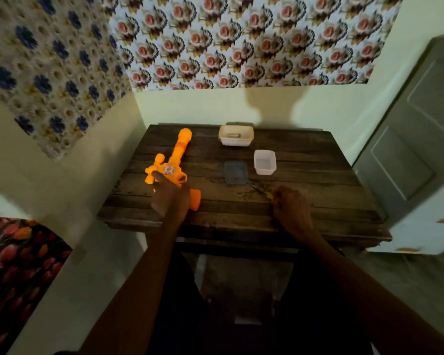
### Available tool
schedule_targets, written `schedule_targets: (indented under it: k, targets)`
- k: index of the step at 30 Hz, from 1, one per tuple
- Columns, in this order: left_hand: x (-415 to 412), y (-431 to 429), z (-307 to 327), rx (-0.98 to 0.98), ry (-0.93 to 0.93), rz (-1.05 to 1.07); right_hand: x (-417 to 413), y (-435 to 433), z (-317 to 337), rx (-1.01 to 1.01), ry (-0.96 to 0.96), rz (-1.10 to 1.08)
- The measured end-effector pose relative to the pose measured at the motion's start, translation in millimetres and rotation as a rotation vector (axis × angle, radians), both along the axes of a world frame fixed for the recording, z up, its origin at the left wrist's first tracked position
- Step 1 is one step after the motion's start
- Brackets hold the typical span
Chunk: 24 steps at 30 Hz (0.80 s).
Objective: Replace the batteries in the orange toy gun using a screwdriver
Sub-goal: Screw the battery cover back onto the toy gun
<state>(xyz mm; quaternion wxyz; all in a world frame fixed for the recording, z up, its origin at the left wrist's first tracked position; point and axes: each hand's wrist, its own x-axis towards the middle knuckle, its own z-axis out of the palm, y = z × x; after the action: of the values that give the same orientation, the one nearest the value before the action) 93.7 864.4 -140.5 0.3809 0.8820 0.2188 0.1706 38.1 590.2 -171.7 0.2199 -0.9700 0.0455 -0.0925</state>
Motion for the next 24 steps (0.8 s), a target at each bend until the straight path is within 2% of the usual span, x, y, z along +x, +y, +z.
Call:
schedule_targets:
  k: [2, 6, 8, 11, 14, 19, 24]
  targets:
    - [2.1, -14.3, -1.0, 0.069, -0.061, -0.045, 4.3, -3.9, -1.9, -0.009, 0.008, 0.027]
    - [15.6, -51.1, -4.8, 0.377, -0.151, -0.392, 14.3, -15.0, -3.3, 0.085, 0.062, 0.048]
    - [29.1, -67.9, -8.1, 0.435, -0.146, -0.590, 22.2, -19.3, -1.3, 0.203, 0.088, 0.024]
    - [42.6, -84.9, -16.7, 0.568, -0.041, -0.785, 32.2, -24.0, 3.5, 0.298, 0.059, -0.012]
    - [48.9, -91.1, -27.2, 0.720, -0.031, -0.816, 36.5, -32.4, 4.1, 0.322, 0.030, -0.009]
    - [46.2, -88.8, -29.7, 0.812, 0.023, -0.815, 37.6, -40.5, 8.6, 0.337, 0.020, -0.008]
    - [28.5, -91.1, 4.3, 0.760, -0.185, -0.709, 37.1, -32.2, 26.0, 0.415, -0.004, 0.110]
